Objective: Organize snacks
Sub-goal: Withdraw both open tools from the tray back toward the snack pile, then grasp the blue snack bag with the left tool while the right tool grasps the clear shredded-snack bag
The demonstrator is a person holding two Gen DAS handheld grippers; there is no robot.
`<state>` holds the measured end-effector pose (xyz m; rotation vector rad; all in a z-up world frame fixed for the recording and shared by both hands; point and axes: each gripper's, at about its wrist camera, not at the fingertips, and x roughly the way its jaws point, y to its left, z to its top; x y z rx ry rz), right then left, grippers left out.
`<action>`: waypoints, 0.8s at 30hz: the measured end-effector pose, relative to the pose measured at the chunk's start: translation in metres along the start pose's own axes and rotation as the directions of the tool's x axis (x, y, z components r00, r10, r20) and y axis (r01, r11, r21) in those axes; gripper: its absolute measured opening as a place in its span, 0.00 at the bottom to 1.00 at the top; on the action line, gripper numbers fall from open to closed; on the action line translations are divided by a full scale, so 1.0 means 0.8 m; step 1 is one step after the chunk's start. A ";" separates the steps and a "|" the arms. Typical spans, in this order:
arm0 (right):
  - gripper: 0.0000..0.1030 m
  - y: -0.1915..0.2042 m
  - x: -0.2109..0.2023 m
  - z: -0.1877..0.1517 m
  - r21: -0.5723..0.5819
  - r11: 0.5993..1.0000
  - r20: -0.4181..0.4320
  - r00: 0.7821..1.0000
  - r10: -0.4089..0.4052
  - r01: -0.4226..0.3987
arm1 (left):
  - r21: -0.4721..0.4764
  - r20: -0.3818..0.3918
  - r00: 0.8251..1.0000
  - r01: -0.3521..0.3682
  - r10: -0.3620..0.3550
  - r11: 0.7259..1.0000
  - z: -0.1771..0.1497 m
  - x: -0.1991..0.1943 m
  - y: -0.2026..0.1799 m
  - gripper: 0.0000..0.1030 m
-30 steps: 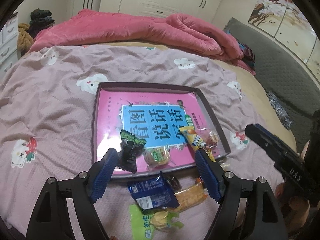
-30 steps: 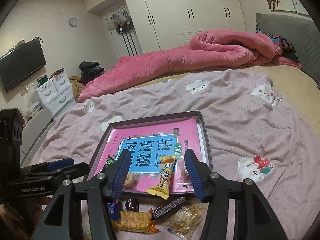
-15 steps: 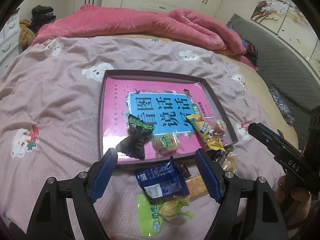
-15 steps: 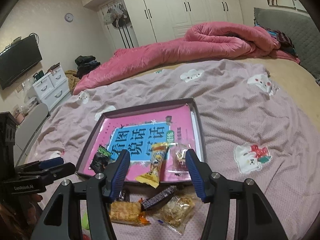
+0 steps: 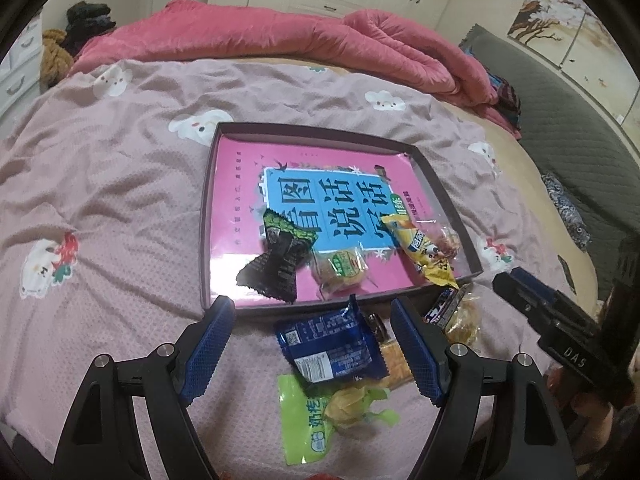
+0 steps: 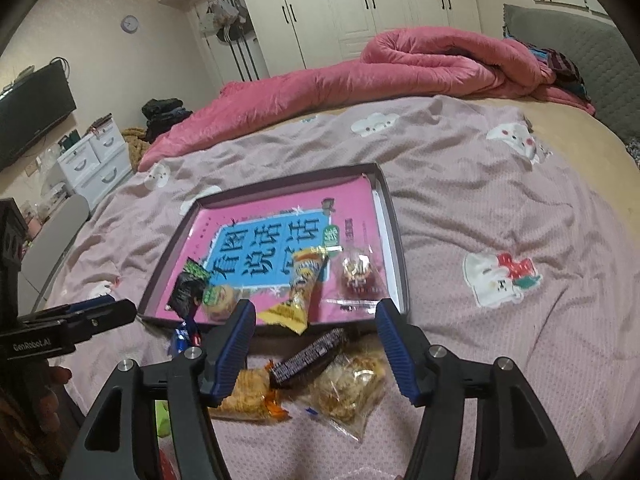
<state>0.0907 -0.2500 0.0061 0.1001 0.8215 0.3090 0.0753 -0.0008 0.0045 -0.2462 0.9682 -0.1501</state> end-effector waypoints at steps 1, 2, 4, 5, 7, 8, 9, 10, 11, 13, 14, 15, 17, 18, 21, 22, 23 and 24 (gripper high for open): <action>0.60 0.000 0.001 -0.002 -0.001 1.000 -0.004 1.000 -0.002 0.002 | -0.001 -0.002 1.000 0.000 0.000 1.000 -0.001 0.001 0.000 0.79; 0.60 0.000 0.001 -0.004 -0.003 1.000 -0.006 1.000 -0.002 0.002 | 0.000 -0.005 1.000 -0.004 0.004 1.000 -0.001 0.002 0.000 0.79; 0.62 0.000 0.003 -0.008 -0.014 1.000 -0.010 1.000 -0.014 0.014 | -0.001 -0.009 1.000 -0.007 0.007 1.000 -0.002 0.004 0.000 0.79; 0.64 0.001 0.002 -0.010 -0.021 1.000 -0.009 1.000 -0.020 0.020 | -0.003 -0.012 1.000 -0.006 0.006 1.000 -0.003 0.005 0.000 0.79; 0.65 0.000 0.002 -0.012 -0.024 0.999 -0.008 0.999 -0.033 0.032 | -0.003 -0.013 1.000 -0.005 0.005 1.000 -0.005 0.005 -0.001 0.79; 0.65 -0.001 0.002 -0.013 -0.022 0.999 -0.007 0.999 -0.032 0.031 | -0.002 -0.014 1.000 -0.006 0.006 1.000 -0.006 0.006 -0.002 0.79; 0.65 -0.002 0.002 -0.014 -0.017 0.999 -0.008 0.999 -0.031 0.031 | -0.001 -0.017 1.000 -0.007 0.007 1.000 -0.007 0.006 -0.002 0.79; 0.65 -0.003 0.001 -0.015 -0.012 0.999 -0.009 0.999 -0.034 0.034 | 0.002 -0.018 1.000 -0.008 0.008 1.000 -0.007 0.007 -0.003 0.79; 0.66 -0.004 0.000 -0.017 -0.012 0.999 -0.010 0.999 -0.036 0.036 | 0.003 -0.019 1.000 -0.008 0.008 1.000 -0.008 0.008 -0.003 0.79; 0.67 -0.005 0.000 -0.021 -0.010 0.999 -0.018 0.999 -0.043 0.042 | 0.004 -0.025 1.000 -0.007 0.007 1.000 -0.010 0.010 -0.004 0.79; 0.68 -0.006 0.000 -0.022 -0.007 0.999 -0.020 0.999 -0.044 0.044 | 0.003 -0.028 1.000 -0.004 0.004 1.000 -0.011 0.011 -0.003 0.79; 0.68 -0.007 0.001 -0.025 -0.001 0.999 -0.027 0.999 -0.045 0.045 | 0.003 -0.031 1.000 -0.001 0.001 1.000 -0.012 0.012 -0.004 0.79; 0.68 -0.010 0.004 -0.030 0.009 0.999 -0.048 0.998 -0.050 0.051 | 0.004 -0.041 0.999 0.000 0.001 1.000 -0.014 0.016 -0.004 0.79; 0.68 -0.012 0.005 -0.033 0.013 0.998 -0.054 0.997 -0.054 0.055 | 0.004 -0.046 0.999 -0.001 0.001 1.000 -0.015 0.018 -0.003 0.79; 0.68 -0.017 0.010 -0.040 0.032 0.997 -0.082 0.994 -0.069 0.072 | 0.000 -0.054 0.999 0.007 -0.007 1.000 -0.017 0.021 -0.003 0.79; 0.68 -0.019 0.011 -0.041 0.039 0.996 -0.089 0.993 -0.073 0.076 | 0.000 -0.054 0.999 0.006 -0.006 1.000 -0.017 0.022 -0.003 0.79; 0.68 -0.020 0.013 -0.042 0.043 0.996 -0.096 0.993 -0.074 0.079 | 0.000 -0.055 0.998 0.004 -0.004 1.000 -0.017 0.022 -0.003 0.79; 0.68 -0.021 0.015 -0.043 0.047 0.995 -0.102 0.992 -0.079 0.084 | 0.000 -0.058 0.998 0.005 -0.005 1.000 -0.018 0.023 -0.002 0.79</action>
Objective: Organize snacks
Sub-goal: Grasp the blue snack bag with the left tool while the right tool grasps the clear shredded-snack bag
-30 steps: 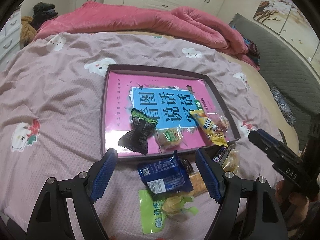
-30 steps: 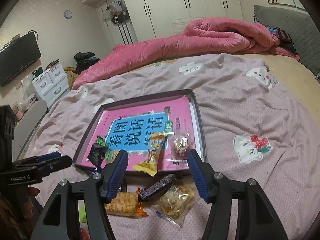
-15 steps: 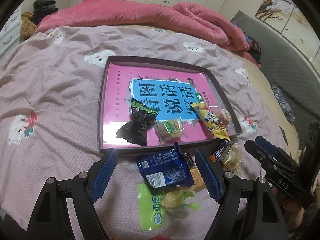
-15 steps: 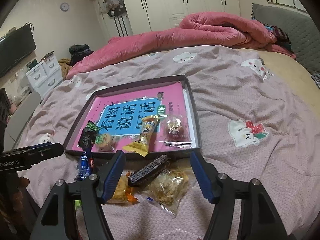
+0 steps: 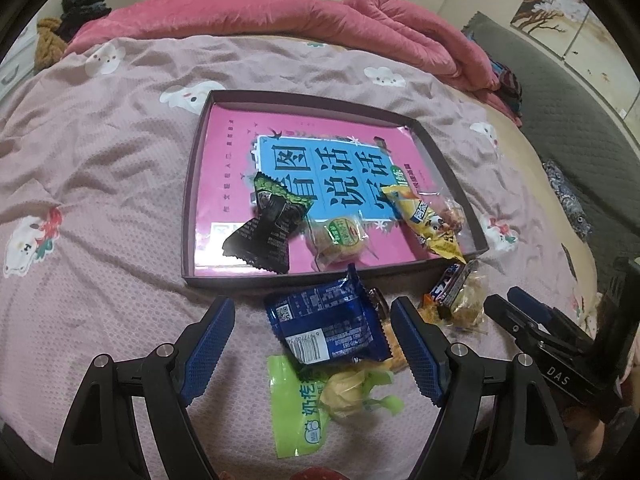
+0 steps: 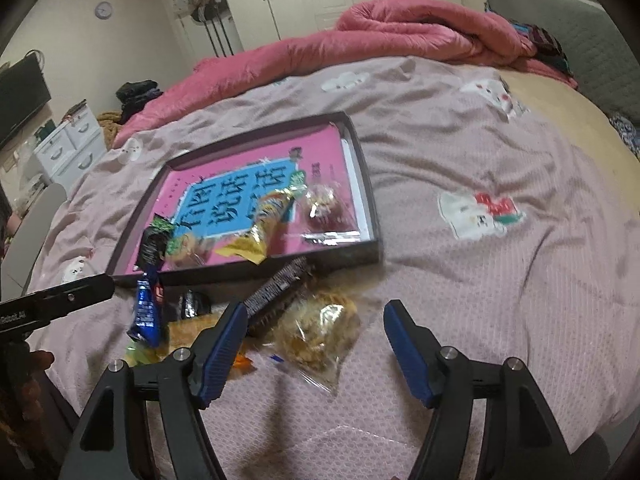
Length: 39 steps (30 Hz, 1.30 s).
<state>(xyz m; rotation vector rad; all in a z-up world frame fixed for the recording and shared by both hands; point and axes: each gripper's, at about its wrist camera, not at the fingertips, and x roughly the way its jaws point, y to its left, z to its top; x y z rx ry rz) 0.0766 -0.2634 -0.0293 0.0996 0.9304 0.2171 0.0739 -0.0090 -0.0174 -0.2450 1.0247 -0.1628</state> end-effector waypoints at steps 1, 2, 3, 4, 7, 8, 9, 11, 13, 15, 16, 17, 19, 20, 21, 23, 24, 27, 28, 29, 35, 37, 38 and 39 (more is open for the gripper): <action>0.68 -0.001 0.002 -0.001 0.002 1.000 -0.003 1.000 -0.003 0.003 | 0.000 -0.001 1.000 0.001 -0.001 1.000 -0.001 0.001 0.000 0.79; 0.68 0.000 0.004 -0.002 0.002 1.000 -0.010 1.000 -0.005 0.005 | 0.001 -0.003 1.000 0.002 -0.002 1.000 -0.001 0.003 0.000 0.79; 0.68 0.000 0.005 -0.003 0.003 1.000 -0.015 1.000 -0.007 0.007 | 0.002 -0.005 1.000 0.000 0.000 1.000 -0.002 0.004 0.000 0.79; 0.68 0.000 0.007 -0.004 0.005 1.000 -0.021 1.000 -0.008 0.008 | 0.005 -0.005 1.000 0.000 0.000 1.000 -0.003 0.005 -0.001 0.79; 0.68 0.001 0.015 -0.008 0.013 1.000 -0.040 0.999 -0.015 0.016 | 0.010 -0.011 1.000 0.000 0.000 1.000 -0.004 0.008 -0.002 0.79; 0.68 0.001 0.018 -0.009 0.019 1.000 -0.046 0.999 -0.014 0.015 | 0.012 -0.012 1.000 0.000 0.000 1.000 -0.005 0.009 -0.002 0.79; 0.68 0.001 0.020 -0.010 0.024 1.000 -0.053 0.998 -0.015 0.016 | 0.014 -0.014 1.000 -0.002 0.002 1.000 -0.005 0.010 -0.002 0.79; 0.68 0.002 0.025 -0.011 0.034 0.999 -0.063 0.998 -0.017 0.019 | 0.016 -0.019 1.000 -0.003 0.003 1.000 -0.006 0.013 -0.003 0.79; 0.68 0.003 0.030 -0.013 0.039 0.999 -0.070 0.997 -0.021 0.024 | 0.016 -0.024 1.000 -0.001 0.001 1.000 -0.007 0.016 -0.004 0.79; 0.68 0.003 0.034 -0.014 0.044 0.999 -0.079 0.997 -0.019 0.023 | 0.017 -0.031 1.000 0.001 -0.001 1.000 -0.007 0.018 -0.004 0.79; 0.68 0.003 0.036 -0.015 0.048 0.999 -0.083 0.996 -0.019 0.023 | 0.017 -0.032 0.999 0.002 -0.002 1.000 -0.007 0.019 -0.004 0.79; 0.68 0.003 0.038 -0.015 0.049 0.998 -0.086 0.996 -0.024 0.028 | 0.017 -0.033 0.999 0.002 -0.001 1.000 -0.007 0.021 -0.004 0.79; 0.68 0.003 0.041 -0.015 0.052 0.998 -0.089 0.995 -0.034 0.038 | 0.014 -0.037 0.999 0.003 -0.003 1.000 -0.008 0.023 -0.003 0.79; 0.68 0.003 0.042 -0.015 0.056 0.998 -0.089 0.995 -0.034 0.039 | 0.010 -0.040 0.999 0.004 -0.004 1.000 -0.008 0.025 -0.003 0.79; 0.68 0.003 0.043 -0.015 0.059 0.998 -0.088 0.996 -0.032 0.038 | 0.008 -0.042 0.999 0.005 -0.004 1.000 -0.008 0.026 -0.002 0.79; 0.68 0.005 0.045 -0.014 0.055 0.998 -0.085 0.996 -0.038 0.043 | 0.003 -0.050 0.999 0.001 0.000 1.000 -0.009 0.030 0.000 0.79; 0.68 0.005 0.045 -0.014 0.050 0.998 -0.085 0.996 -0.042 0.046 | -0.003 -0.055 0.998 -0.001 0.001 1.000 -0.009 0.033 0.002 0.79; 0.68 0.006 0.049 -0.015 0.044 0.998 -0.087 0.995 -0.047 0.051 | -0.030 -0.067 0.998 0.004 -0.006 1.000 -0.009 0.039 0.007 0.79; 0.68 0.006 0.050 -0.014 0.045 0.998 -0.087 0.995 -0.047 0.051 | -0.037 -0.070 0.998 0.007 -0.010 0.999 -0.009 0.040 0.008 0.79; 0.68 0.006 0.051 -0.014 0.046 0.998 -0.086 0.995 -0.047 0.051 | -0.043 -0.074 0.997 0.009 -0.012 0.999 -0.009 0.043 0.009 0.79; 0.66 0.014 0.058 -0.013 0.007 0.998 -0.085 0.994 -0.066 0.067 | -0.060 -0.091 0.996 0.012 -0.017 0.998 -0.010 0.053 0.010 0.79; 0.61 0.018 0.059 -0.013 -0.021 0.997 -0.087 0.994 -0.070 0.069 | -0.062 -0.094 0.995 0.009 -0.015 0.998 -0.010 0.055 0.009 0.79; 0.57 0.020 0.060 -0.013 -0.030 0.997 -0.087 0.994 -0.070 0.068 | -0.063 -0.094 0.995 0.010 -0.016 0.998 -0.010 0.055 0.009 0.79; 0.54 0.022 0.059 -0.013 -0.043 0.997 -0.086 0.994 -0.074 0.070 | -0.065 -0.096 0.995 0.010 -0.016 0.998 -0.009 0.056 0.009 0.79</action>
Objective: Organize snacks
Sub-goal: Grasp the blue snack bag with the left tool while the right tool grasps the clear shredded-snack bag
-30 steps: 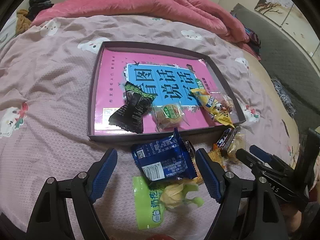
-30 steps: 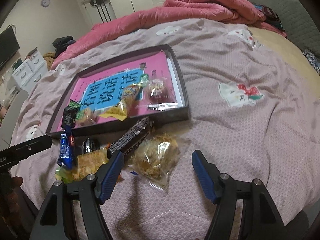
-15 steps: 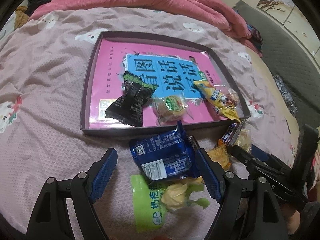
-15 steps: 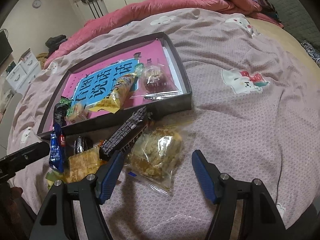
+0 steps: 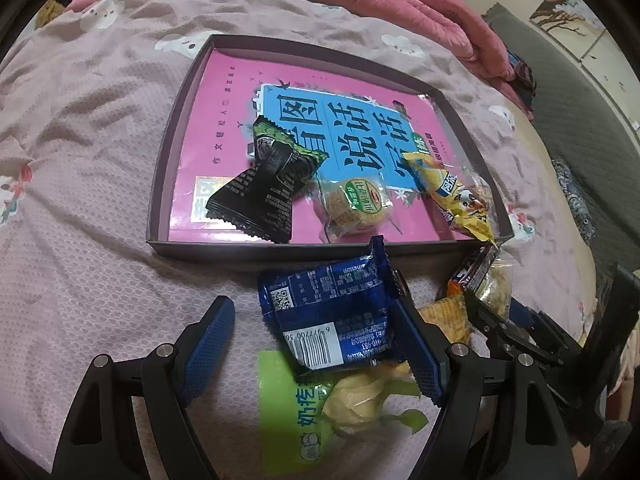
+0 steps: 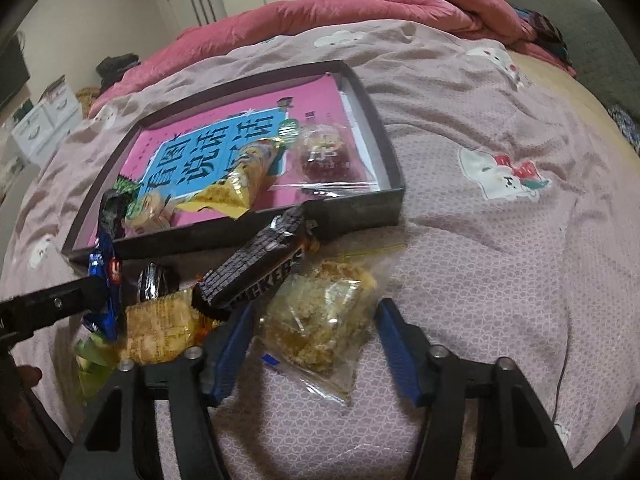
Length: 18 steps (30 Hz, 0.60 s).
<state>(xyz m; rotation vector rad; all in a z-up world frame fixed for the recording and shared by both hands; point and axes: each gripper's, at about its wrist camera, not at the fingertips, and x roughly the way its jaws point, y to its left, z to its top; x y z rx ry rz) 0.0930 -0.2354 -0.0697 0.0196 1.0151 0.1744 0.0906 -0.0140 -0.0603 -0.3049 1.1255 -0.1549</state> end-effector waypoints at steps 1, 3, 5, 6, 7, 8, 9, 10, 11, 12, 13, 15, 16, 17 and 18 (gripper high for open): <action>0.53 0.002 -0.001 0.000 -0.011 1.000 0.003 1.000 -0.003 0.003 | -0.001 -0.001 1.000 0.000 0.000 1.000 0.000 0.001 0.000 0.79; 0.52 0.001 -0.002 0.000 -0.012 1.000 0.005 1.000 0.000 0.000 | -0.006 -0.004 1.000 0.005 -0.005 1.000 0.001 0.002 0.001 0.79; 0.50 -0.001 -0.004 0.000 -0.004 1.000 0.011 1.000 0.012 -0.012 | -0.011 -0.009 1.000 0.007 -0.007 1.000 0.001 0.004 0.001 0.79; 0.50 -0.003 -0.005 0.000 0.000 1.000 0.015 1.000 0.018 -0.018 | -0.014 -0.012 1.000 0.009 -0.009 1.000 0.001 0.006 0.001 0.79; 0.49 -0.005 -0.007 0.000 0.006 1.000 0.019 1.000 0.024 -0.024 | -0.018 -0.016 1.000 0.010 -0.010 1.000 0.003 0.008 0.001 0.79; 0.49 -0.006 -0.008 -0.001 0.011 1.000 0.021 0.999 0.026 -0.026 | -0.022 -0.019 1.000 0.014 -0.015 1.000 0.003 0.010 0.000 0.79; 0.49 -0.008 -0.009 -0.001 0.020 0.999 0.024 0.999 0.027 -0.027 | -0.025 -0.022 1.000 0.020 -0.021 0.999 0.004 0.011 0.000 0.79; 0.49 -0.010 -0.010 -0.001 0.025 0.999 0.025 0.999 0.027 -0.028 | -0.027 -0.025 0.999 0.025 -0.026 0.999 0.005 0.014 -0.001 0.79; 0.49 -0.013 -0.012 0.000 0.032 0.999 0.029 0.999 0.025 -0.026 | -0.027 -0.027 0.999 0.026 -0.027 0.999 0.005 0.015 -0.002 0.79; 0.49 -0.015 -0.013 0.000 0.037 0.999 0.032 0.999 0.024 -0.025 | -0.025 -0.030 0.999 0.025 -0.026 0.999 0.005 0.017 -0.004 0.79; 0.49 -0.018 -0.014 0.000 0.046 0.999 0.036 0.999 0.021 -0.022 | -0.023 -0.030 0.999 0.029 -0.029 0.999 0.005 0.019 -0.005 0.79; 0.48 -0.023 -0.018 0.001 0.060 0.998 0.045 0.999 0.017 -0.020 | -0.019 -0.036 0.999 0.039 -0.040 0.999 0.005 0.022 -0.008 0.79; 0.48 -0.025 -0.019 0.001 0.065 0.998 0.049 0.999 0.015 -0.018 | -0.018 -0.036 0.998 0.042 -0.042 0.999 0.005 0.023 -0.010 0.79; 0.48 -0.027 -0.021 0.001 0.069 0.997 0.053 0.999 0.012 -0.016 | -0.018 -0.036 0.998 0.041 -0.042 0.999 0.004 0.024 -0.010 0.79; 0.48 -0.029 -0.022 0.001 0.076 0.997 0.056 0.998 0.011 -0.015 | -0.019 -0.035 0.998 0.043 -0.043 0.999 0.003 0.024 -0.010 0.79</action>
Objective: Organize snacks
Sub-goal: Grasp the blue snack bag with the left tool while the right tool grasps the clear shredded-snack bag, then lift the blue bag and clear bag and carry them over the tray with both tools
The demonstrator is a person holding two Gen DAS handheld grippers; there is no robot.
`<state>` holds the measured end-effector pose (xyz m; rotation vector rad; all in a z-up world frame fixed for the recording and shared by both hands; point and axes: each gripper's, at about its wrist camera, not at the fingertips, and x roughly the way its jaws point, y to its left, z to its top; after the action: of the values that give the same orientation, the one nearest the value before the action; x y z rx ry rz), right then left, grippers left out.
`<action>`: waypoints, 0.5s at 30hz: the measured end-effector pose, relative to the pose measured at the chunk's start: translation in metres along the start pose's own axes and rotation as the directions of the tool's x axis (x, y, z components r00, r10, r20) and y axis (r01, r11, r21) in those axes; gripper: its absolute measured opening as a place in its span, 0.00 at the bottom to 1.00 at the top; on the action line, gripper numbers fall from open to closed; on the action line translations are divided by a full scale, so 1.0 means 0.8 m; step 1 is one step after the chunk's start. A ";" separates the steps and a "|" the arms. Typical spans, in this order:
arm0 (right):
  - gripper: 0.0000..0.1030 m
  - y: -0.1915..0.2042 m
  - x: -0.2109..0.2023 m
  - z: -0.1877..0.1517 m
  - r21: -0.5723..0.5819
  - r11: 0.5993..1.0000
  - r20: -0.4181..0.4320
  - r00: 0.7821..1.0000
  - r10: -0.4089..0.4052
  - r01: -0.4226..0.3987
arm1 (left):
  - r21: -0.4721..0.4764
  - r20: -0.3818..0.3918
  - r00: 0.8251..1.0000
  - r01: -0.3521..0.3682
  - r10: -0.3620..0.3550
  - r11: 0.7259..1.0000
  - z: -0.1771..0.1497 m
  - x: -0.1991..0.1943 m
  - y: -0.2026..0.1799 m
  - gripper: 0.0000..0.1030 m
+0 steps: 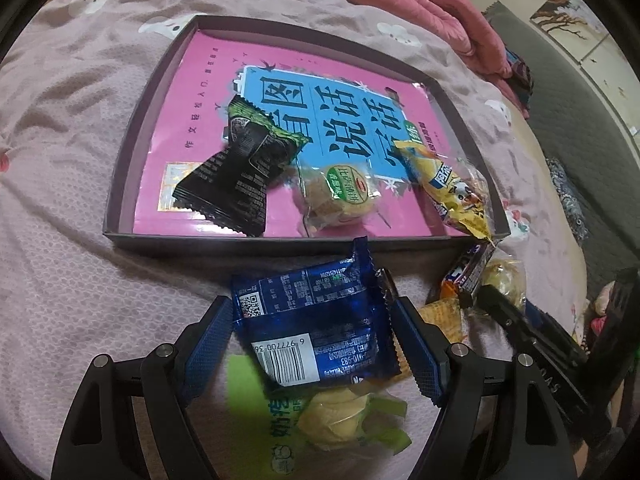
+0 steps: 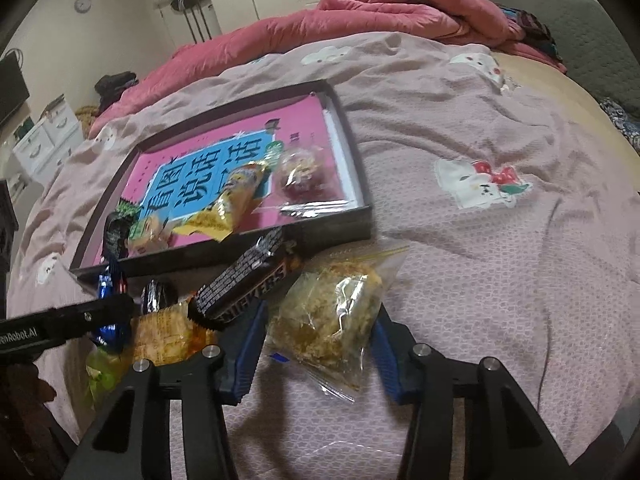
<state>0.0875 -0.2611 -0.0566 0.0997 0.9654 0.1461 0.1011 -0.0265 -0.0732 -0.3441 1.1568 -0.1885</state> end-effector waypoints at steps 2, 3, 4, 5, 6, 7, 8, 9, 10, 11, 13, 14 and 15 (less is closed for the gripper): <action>0.48 -0.002 -0.002 0.000 0.008 1.000 0.003 1.000 -0.002 0.002 | -0.007 0.000 1.000 0.000 0.000 1.000 0.000 0.000 0.001 0.78; 0.48 -0.003 -0.003 0.000 0.011 1.000 0.005 1.000 -0.005 0.005 | -0.007 0.001 1.000 -0.003 0.003 1.000 0.000 -0.001 0.002 0.74; 0.48 -0.004 -0.004 0.001 0.015 1.000 0.009 1.000 -0.008 0.008 | -0.006 -0.002 1.000 -0.006 0.006 1.000 0.000 0.000 0.002 0.72; 0.48 -0.005 -0.005 0.001 0.017 1.000 0.011 1.000 -0.010 0.010 | -0.006 -0.002 1.000 -0.006 0.006 1.000 -0.001 0.000 0.002 0.72; 0.48 -0.006 -0.006 0.001 0.018 1.000 0.012 1.000 -0.011 0.011 | -0.004 -0.003 1.000 -0.005 0.005 1.000 -0.002 -0.001 0.003 0.70; 0.48 -0.007 -0.007 0.001 0.021 1.000 0.015 1.000 -0.013 0.013 | -0.002 -0.003 1.000 -0.003 0.003 1.000 -0.003 -0.002 0.003 0.68; 0.48 -0.007 -0.007 0.001 0.024 1.000 0.017 1.000 -0.014 0.013 | -0.001 -0.002 1.000 -0.002 0.002 1.000 -0.003 -0.002 0.003 0.68; 0.48 -0.009 -0.008 0.001 0.030 0.999 0.020 1.000 -0.016 0.015 | 0.001 -0.003 1.000 0.001 -0.001 1.000 -0.003 -0.003 0.004 0.67; 0.48 -0.011 -0.009 0.002 0.036 0.999 0.024 1.000 -0.018 0.018 | -0.001 -0.001 1.000 0.005 -0.005 1.000 -0.003 -0.004 0.004 0.65; 0.48 -0.012 -0.011 0.002 0.038 0.999 0.029 0.999 -0.023 0.022 | -0.004 0.001 1.000 0.013 -0.013 1.000 -0.003 -0.006 0.005 0.64; 0.48 -0.014 -0.014 0.003 0.039 0.999 0.040 0.999 -0.030 0.029 | -0.006 0.004 1.000 0.019 -0.018 1.000 -0.004 -0.009 0.008 0.62; 0.48 -0.014 -0.016 0.003 0.039 0.999 0.047 0.998 -0.036 0.034 | -0.005 0.006 1.000 0.018 -0.018 1.000 -0.005 -0.010 0.008 0.62; 0.48 -0.015 -0.019 0.004 0.039 0.998 0.055 0.998 -0.042 0.039 | -0.003 0.009 1.000 0.019 -0.019 1.000 -0.005 -0.012 0.008 0.62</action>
<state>0.0824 -0.2755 -0.0443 0.1188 0.9141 0.0872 0.0936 -0.0183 -0.0683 -0.3585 1.1456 -0.2016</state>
